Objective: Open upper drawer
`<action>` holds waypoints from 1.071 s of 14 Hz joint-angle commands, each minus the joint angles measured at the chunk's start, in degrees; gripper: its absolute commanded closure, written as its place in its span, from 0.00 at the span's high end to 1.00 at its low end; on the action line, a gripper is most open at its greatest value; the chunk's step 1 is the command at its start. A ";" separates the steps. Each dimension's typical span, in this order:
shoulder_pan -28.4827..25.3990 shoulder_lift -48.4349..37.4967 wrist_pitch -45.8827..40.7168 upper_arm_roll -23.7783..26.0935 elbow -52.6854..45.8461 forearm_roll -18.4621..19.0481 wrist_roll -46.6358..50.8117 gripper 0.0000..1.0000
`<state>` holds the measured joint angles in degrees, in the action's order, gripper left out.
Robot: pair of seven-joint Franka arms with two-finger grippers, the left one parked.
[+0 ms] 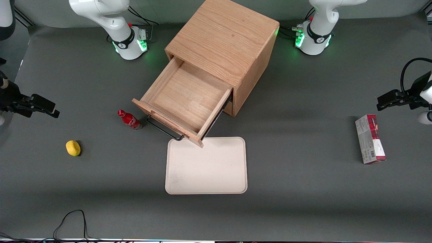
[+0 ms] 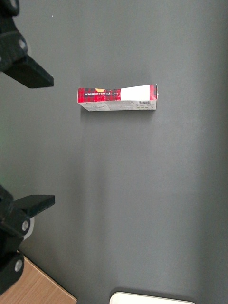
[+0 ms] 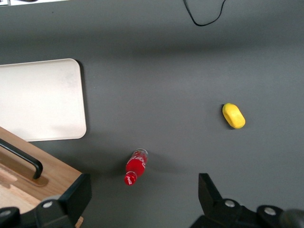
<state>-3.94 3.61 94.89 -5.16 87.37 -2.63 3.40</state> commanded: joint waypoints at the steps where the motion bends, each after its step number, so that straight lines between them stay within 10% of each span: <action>1: 1.39 -3.18 2.76 1.74 4.92 1.31 1.35 1.00; 15: -0.98 -1.33 0.21 -0.64 1.75 1.57 -0.06 1.00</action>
<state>-3.99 2.23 95.81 -4.87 89.89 -1.86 3.36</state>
